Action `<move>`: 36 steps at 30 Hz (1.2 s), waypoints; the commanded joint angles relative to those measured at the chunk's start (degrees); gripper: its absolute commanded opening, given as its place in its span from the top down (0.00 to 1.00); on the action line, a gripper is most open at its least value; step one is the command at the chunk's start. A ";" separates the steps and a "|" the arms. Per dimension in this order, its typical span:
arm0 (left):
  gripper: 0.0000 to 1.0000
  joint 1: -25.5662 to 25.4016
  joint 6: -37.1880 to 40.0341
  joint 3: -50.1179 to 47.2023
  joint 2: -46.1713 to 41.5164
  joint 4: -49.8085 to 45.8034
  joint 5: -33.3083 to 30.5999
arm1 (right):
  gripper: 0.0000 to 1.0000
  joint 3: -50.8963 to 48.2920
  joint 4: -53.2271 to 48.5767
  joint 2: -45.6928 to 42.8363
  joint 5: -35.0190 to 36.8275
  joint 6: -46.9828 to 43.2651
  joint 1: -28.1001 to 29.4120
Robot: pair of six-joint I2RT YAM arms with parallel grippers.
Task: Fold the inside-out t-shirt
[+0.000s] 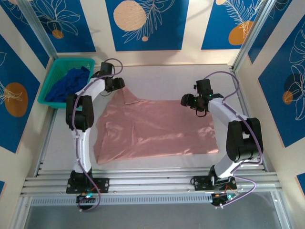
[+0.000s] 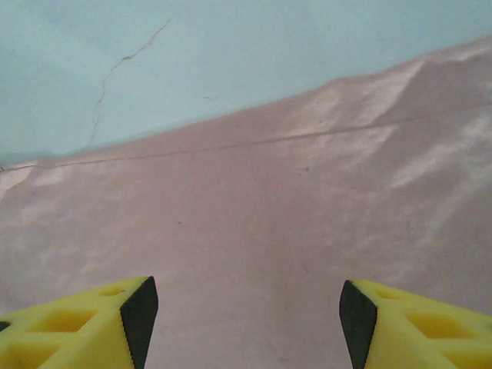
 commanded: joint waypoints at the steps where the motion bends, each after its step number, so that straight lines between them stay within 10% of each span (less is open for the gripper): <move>1: 0.39 0.17 2.03 9.91 5.76 -7.55 1.47 | 0.34 0.96 0.75 1.32 -2.02 -0.93 0.41; 12: 0.54 0.01 3.30 30.24 18.12 -16.53 2.06 | 0.34 1.18 1.00 3.85 -3.35 -0.64 1.58; 36: 1.00 0.17 4.72 32.26 16.95 -15.78 4.79 | 0.35 14.91 -9.71 14.07 11.68 2.90 -6.84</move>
